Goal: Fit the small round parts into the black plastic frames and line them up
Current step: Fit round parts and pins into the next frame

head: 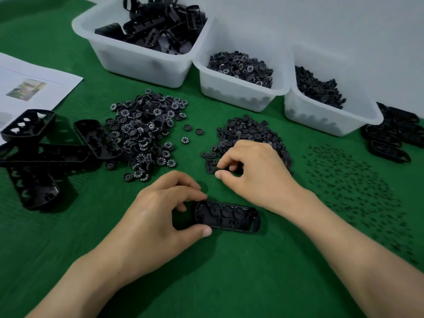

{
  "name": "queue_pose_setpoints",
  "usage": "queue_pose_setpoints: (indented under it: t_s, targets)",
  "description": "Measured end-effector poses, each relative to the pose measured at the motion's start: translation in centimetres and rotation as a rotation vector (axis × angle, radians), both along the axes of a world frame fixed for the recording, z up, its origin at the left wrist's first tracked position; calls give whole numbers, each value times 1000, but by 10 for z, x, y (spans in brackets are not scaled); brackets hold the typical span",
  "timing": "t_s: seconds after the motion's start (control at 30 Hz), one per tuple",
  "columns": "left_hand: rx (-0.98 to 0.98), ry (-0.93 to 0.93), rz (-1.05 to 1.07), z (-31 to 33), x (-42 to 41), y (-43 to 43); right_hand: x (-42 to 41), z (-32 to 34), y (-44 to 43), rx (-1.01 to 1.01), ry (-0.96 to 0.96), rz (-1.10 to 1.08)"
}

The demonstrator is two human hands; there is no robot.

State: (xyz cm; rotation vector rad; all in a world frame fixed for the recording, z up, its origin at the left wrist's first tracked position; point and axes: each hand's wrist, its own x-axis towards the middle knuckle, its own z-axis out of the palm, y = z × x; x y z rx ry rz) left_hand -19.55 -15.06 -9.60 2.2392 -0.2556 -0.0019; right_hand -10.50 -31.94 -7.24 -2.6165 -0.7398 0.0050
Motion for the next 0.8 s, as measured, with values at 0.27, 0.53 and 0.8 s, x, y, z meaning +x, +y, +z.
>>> queue_pose_setpoints:
  t_s: [0.27, 0.53, 0.8]
  targets:
    - [-17, -16, -12, 0, 0, -1, -37, 4, -20, 86, 45, 273]
    - [-24, -27, -10, 0, -1, -2, -40, 2, -22, -38, -165, 374]
    - [-12, -12, -12, -1, -1, -1, -11, 15, -10, 8, -7, 130]
